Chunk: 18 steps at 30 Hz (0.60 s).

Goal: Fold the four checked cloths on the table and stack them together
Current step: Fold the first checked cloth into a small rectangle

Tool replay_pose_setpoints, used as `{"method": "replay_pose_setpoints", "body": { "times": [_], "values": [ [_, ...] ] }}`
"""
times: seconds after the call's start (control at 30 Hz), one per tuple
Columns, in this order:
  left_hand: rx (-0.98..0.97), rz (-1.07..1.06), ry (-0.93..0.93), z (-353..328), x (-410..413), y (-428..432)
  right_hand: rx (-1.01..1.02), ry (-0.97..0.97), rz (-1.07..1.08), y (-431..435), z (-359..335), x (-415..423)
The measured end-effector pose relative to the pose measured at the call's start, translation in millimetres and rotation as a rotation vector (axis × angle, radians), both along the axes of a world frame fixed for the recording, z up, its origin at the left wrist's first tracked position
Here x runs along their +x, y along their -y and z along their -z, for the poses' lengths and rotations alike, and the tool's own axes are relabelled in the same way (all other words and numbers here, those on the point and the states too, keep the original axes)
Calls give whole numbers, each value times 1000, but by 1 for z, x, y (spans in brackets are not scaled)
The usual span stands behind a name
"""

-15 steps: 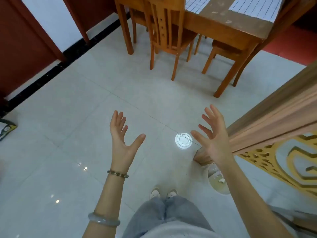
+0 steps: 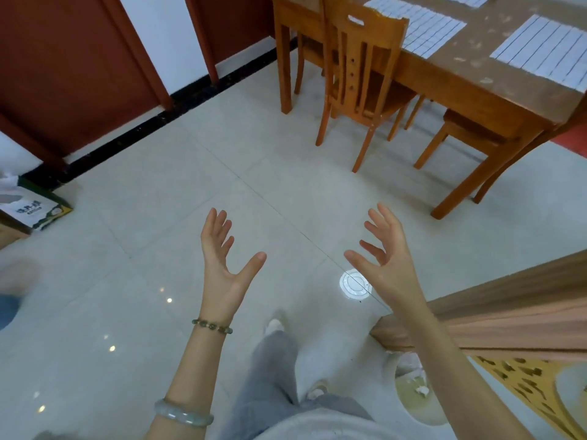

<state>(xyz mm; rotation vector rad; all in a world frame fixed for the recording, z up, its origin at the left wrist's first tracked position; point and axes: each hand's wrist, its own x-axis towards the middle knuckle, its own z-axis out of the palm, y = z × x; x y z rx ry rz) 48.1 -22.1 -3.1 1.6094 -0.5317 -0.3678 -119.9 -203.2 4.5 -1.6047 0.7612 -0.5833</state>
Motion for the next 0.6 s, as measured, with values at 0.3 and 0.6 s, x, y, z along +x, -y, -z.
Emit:
{"method": "replay_pose_setpoints", "body": {
  "times": [0.3, 0.6],
  "values": [
    [-7, -31, 16, 6, 116, 61, -5, -24, -42, 63, 8, 122],
    [6, 20, 30, -12, 304, 141, 16, 14, 26, 142, -10, 301]
  ]
}}
